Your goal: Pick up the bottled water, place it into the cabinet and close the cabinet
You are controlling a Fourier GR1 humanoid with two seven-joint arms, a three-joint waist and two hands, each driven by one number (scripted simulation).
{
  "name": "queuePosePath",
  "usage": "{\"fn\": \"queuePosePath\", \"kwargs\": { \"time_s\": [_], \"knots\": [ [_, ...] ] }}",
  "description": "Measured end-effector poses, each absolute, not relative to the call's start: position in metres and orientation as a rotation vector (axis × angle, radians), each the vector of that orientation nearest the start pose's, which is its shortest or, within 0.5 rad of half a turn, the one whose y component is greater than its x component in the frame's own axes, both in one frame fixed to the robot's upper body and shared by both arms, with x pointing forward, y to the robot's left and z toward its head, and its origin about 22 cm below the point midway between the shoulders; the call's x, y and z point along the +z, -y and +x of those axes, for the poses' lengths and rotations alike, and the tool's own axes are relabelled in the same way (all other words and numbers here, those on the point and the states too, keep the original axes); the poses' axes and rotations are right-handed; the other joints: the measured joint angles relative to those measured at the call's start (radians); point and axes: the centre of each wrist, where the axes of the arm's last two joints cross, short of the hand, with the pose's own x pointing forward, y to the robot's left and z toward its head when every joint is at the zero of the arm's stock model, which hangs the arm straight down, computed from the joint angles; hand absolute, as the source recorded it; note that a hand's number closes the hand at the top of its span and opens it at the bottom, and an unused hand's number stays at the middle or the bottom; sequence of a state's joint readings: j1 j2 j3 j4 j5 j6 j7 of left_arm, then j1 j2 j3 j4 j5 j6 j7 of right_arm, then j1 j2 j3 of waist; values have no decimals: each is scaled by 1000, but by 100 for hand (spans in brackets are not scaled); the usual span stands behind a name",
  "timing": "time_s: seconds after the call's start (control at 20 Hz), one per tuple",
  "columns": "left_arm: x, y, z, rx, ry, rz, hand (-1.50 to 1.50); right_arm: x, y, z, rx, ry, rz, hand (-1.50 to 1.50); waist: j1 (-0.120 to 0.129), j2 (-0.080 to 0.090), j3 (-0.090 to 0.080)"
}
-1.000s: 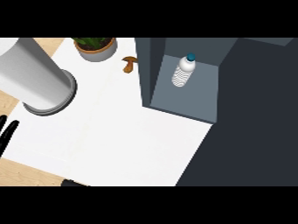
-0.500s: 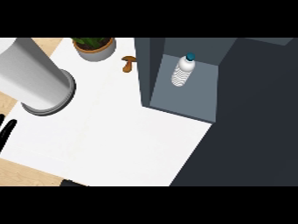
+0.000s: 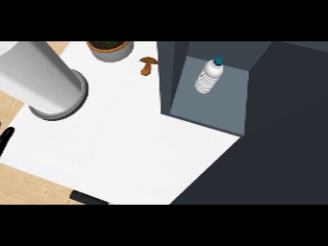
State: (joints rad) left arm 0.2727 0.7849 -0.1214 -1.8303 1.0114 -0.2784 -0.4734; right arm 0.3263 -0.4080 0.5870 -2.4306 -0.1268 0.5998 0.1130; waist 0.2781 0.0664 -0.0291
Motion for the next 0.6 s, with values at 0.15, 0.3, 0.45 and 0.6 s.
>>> {"fn": "queuePosePath", "kwargs": {
  "time_s": [0.15,0.3,0.45,0.6],
  "knots": [
    [73,-351,179,37,1872,-590,-150,131,183,108,1030,1635,890,150,5,5,2],
    [73,-352,180,34,1873,-591,-150,129,179,114,996,1623,900,150,2,7,3],
    [73,-353,180,34,1870,-590,-150,131,176,125,1016,1626,865,150,-1,2,4],
    [74,-355,181,30,1866,-586,-150,134,172,139,1066,1619,802,150,-7,-4,5]
  ]
}}
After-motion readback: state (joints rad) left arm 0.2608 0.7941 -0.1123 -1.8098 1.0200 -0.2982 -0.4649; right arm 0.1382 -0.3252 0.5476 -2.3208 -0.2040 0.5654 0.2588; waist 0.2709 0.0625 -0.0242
